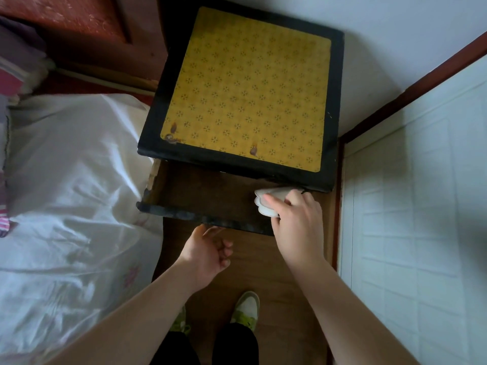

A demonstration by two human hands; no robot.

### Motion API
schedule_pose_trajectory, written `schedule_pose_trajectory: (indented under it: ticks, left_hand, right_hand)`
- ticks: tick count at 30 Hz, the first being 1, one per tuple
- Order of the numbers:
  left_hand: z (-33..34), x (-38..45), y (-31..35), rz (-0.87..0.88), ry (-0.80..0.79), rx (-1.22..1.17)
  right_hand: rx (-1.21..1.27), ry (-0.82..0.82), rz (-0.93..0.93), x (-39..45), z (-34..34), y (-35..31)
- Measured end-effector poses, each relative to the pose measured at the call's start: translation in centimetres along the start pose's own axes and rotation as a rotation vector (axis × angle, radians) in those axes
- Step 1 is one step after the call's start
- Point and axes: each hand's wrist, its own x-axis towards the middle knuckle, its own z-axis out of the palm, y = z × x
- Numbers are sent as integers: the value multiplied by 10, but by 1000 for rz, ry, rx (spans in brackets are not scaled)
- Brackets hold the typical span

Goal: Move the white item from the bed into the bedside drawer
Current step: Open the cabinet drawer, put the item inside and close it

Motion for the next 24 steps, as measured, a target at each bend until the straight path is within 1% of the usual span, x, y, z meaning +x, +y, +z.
schedule_pose_trajectory:
  ticks: [6, 7, 9, 11, 14, 16, 20, 22, 24]
  left_hand:
    - [6, -4, 2, 8, 23, -6]
    - [7, -5, 2, 5, 28, -11]
    - [7, -6, 2, 6, 31, -20]
    - [7, -9, 2, 9, 29, -26]
    - [9, -13, 0, 12, 20, -37]
    - [12, -16, 1, 12, 19, -36]
    - [15, -18, 5, 11, 32, -36]
    - [15, -19, 5, 9, 34, -35]
    - [15, -20, 5, 5, 35, -39]
  right_hand:
    - [6, -23, 40, 9, 11, -4]
    - [3, -52, 63, 11, 12, -5]
    - [5, -165, 119, 16, 14, -4]
    - [-20, -265, 131, 19, 16, 0]
    - [-23, -350, 114, 19, 13, 2]
    - [36, -416, 121, 18, 12, 4]
    - [175, -624, 169, 11, 11, 3]
    - [125, -688, 140, 5, 11, -1]
    - [50, -695, 102, 2, 11, -5]
